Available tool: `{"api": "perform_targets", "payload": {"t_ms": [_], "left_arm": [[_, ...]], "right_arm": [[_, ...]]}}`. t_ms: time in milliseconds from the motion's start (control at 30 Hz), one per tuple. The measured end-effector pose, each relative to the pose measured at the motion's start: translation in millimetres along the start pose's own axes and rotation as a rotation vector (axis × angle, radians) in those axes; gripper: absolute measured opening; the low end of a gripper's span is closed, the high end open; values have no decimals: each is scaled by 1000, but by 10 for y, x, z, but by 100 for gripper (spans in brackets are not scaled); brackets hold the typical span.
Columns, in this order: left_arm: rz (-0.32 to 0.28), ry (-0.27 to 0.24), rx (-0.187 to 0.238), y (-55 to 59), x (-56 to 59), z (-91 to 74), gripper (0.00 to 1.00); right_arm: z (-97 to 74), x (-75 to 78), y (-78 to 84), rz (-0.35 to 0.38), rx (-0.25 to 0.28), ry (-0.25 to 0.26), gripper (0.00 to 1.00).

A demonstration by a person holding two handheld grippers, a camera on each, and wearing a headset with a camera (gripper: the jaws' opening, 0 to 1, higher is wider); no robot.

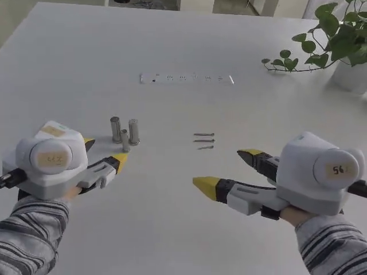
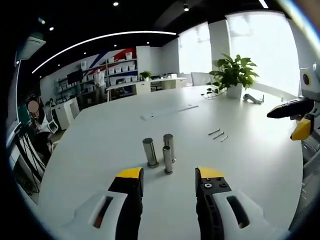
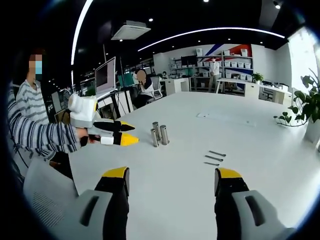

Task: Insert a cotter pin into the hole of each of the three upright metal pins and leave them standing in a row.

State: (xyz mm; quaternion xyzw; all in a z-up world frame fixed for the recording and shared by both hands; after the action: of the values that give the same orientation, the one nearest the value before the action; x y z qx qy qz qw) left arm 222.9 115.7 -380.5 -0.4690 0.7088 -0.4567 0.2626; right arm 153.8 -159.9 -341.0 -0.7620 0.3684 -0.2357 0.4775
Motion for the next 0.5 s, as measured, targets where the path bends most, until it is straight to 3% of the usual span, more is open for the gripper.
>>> {"api": "perform_targets", "payload": {"t_ms": [500], "left_arm": [[-7, 39, -23, 88, -99, 475, 25]], "right_arm": [[105, 17, 62, 19, -23, -20, 62]]}}
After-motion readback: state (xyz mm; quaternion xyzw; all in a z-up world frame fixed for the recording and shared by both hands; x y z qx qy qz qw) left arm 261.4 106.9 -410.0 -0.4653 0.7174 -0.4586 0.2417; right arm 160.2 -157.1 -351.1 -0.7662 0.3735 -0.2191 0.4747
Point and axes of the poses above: the centre of the closed fingertips' face, and the gripper's own axes: z roughly forward along the fingers, x roughly to its right, y roughly out of its underside, the point moved 10 cm from there along -z, roughly backward along the fingers, and after that the axes turned 7 degrees about -z, right-handed, at the moved point
